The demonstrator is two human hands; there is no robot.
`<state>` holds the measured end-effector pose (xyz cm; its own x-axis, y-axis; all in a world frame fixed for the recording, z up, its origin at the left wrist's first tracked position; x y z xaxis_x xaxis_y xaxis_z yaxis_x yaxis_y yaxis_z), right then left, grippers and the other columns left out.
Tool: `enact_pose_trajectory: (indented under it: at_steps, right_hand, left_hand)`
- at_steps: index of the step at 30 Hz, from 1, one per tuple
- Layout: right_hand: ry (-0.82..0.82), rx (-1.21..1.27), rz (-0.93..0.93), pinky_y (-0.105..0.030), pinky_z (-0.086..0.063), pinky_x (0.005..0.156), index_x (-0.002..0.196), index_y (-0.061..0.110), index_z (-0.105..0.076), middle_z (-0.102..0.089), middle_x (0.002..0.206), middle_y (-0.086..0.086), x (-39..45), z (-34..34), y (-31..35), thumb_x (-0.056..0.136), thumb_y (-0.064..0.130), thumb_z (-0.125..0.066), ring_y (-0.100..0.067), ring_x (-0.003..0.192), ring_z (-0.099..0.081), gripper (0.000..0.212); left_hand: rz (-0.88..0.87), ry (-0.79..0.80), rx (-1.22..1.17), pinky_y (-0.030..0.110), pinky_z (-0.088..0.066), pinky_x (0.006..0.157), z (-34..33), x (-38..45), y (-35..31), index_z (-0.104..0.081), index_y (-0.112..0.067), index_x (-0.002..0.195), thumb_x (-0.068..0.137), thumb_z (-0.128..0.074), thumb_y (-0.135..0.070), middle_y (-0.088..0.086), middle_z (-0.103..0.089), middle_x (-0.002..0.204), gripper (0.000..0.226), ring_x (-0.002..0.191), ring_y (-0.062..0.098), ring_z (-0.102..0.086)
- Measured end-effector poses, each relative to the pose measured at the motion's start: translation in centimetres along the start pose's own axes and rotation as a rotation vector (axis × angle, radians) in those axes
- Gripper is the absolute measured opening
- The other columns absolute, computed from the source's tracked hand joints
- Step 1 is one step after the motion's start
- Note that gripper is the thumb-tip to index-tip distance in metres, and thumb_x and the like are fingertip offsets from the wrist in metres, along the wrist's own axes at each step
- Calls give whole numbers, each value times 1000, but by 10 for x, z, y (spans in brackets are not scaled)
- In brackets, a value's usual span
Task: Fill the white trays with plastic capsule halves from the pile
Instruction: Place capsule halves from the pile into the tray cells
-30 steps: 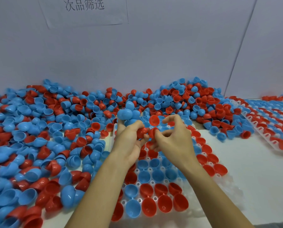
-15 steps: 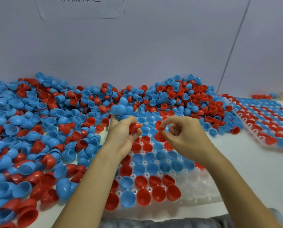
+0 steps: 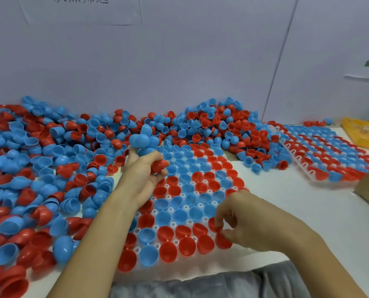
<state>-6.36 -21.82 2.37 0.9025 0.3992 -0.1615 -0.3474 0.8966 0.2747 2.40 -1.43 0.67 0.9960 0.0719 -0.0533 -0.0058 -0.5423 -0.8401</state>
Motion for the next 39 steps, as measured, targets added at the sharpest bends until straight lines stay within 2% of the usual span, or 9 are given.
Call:
enact_pose_trajectory:
  at_steps: [7,13,19,22,25,27,30,33,39]
  right_hand:
    - [27,-56,-24,-18,-53,63,108,35,-71,-64,86,18,0,-6,0,86,37,-74,-6,75,-62,23]
    - [52,64,-25,-19,-48,60,110,42,-68,-63,83,16,-4,9,-3,88,45,-69,-3,77,-62,22]
    - [-208,191,121,-27,-57,72,111,33,-68,-68,83,12,28,42,20,96,32,-60,-2,80,-63,16]
    - [-471,327,158,-18,-54,70,113,30,-64,-64,82,13,50,59,30,96,34,-60,2,81,-61,18]
    - [-633,466,181,-4,-46,68,127,29,-56,-58,101,14,71,69,40,96,37,-60,4,82,-61,32]
    - [-587,507,199,-4,-46,67,134,33,-52,-54,106,18,85,67,46,94,39,-63,4,86,-61,42]
    - [-540,569,220,-14,-54,75,125,33,-60,-62,99,18,96,64,44,90,33,-71,1,86,-65,37]
    - [-537,703,203,-18,-57,73,112,34,-62,-69,91,11,98,61,36,87,28,-75,0,83,-68,29]
    - [-536,913,160,-22,-59,73,114,26,-63,-70,96,4,99,48,31,90,18,-72,-7,82,-72,27]
  left_hand:
    - [16,27,34,22,-48,50,-5,-3,2,-54,-35,113,91,-55,9,7,-52,101,49,77,18,-60]
    - [40,32,33,23,-48,50,-7,-5,2,-53,-32,113,92,-55,7,8,-52,99,45,73,16,-60]
    - [92,77,48,24,-45,46,-13,-9,2,-54,-23,116,97,-62,-22,8,-55,89,21,60,14,-61]
    - [85,72,86,25,-44,45,-14,-9,2,-55,-19,126,98,-58,-43,5,-59,81,37,56,13,-58]
    - [54,89,201,25,-41,43,-14,-8,-1,-62,-20,124,99,-57,-46,4,-59,78,36,56,16,-53]
    - [37,124,254,24,-37,39,-15,-9,-1,-66,-17,114,99,-56,-45,3,-60,74,34,54,18,-51]
    - [35,131,241,24,-37,38,-15,-9,-2,-68,-15,93,100,-54,-43,3,-60,69,33,52,17,-48]
    - [39,125,224,23,-35,37,-14,-8,-2,-68,-12,96,99,-51,-46,2,-59,67,38,47,16,-48]
    - [47,95,215,22,-36,37,-14,-10,2,-73,-14,95,98,-53,-50,4,-61,66,41,48,17,-47]
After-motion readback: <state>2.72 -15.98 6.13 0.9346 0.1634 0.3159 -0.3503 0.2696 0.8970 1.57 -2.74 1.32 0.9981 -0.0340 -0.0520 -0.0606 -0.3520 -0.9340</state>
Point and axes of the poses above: each hand's wrist, its own x-axis towards the middle knuckle, its own z-axis out of the back of the hand, y = z × x, the point moved 7 cm from there along x, towards the middle knuckle
